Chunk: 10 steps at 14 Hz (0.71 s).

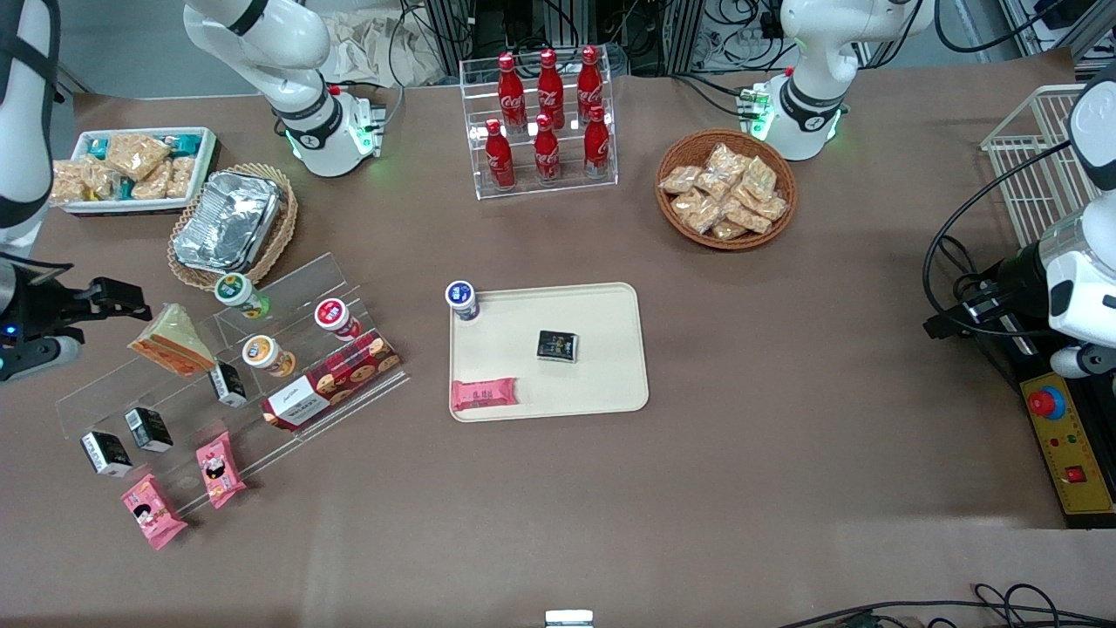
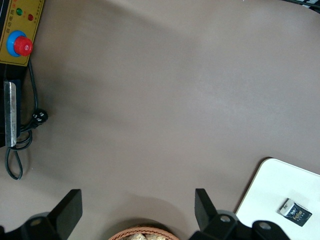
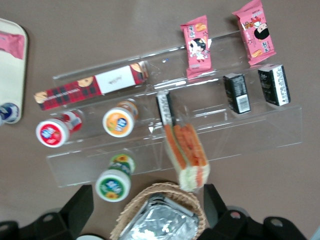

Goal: Place sandwich on tray
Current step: 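Lower the right gripper over the sandwich and close on it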

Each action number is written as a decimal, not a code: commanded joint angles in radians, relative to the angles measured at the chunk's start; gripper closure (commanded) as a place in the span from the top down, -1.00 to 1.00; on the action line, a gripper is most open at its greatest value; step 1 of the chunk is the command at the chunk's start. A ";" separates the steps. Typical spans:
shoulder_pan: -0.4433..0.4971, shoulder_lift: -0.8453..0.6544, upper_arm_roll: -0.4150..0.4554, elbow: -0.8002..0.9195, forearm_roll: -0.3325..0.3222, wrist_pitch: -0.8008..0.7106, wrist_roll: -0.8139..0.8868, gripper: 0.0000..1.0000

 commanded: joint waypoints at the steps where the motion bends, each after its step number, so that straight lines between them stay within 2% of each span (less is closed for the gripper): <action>1: -0.054 -0.065 0.006 -0.153 -0.007 0.115 -0.084 0.96; 5: -0.063 -0.125 -0.035 -0.360 -0.007 0.320 -0.211 0.96; 10: -0.065 -0.150 -0.046 -0.482 -0.002 0.396 -0.221 0.96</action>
